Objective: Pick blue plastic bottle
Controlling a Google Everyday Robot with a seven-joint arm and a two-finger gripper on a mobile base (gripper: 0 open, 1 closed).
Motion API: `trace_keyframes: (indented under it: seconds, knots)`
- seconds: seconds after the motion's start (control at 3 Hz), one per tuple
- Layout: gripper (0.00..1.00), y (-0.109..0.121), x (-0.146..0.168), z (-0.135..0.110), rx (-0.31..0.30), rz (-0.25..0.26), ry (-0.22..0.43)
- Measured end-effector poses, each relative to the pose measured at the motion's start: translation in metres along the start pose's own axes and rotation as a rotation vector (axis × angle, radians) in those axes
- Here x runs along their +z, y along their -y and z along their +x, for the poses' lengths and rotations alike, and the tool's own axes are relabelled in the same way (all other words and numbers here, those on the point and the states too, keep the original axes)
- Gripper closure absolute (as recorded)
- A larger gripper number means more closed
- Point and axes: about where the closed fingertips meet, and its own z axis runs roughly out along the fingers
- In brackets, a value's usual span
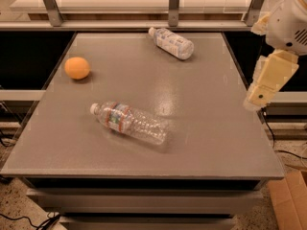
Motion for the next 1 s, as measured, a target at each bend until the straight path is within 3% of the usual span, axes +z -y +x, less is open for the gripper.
trace_keyframes:
  seconds: [0.67,1.0]
  knots:
    - [0.00,0.052,0.034,-0.050,0.090,0.021,0.113]
    - [0.00,0.080,0.057,-0.080,0.144,-0.012,0.193]
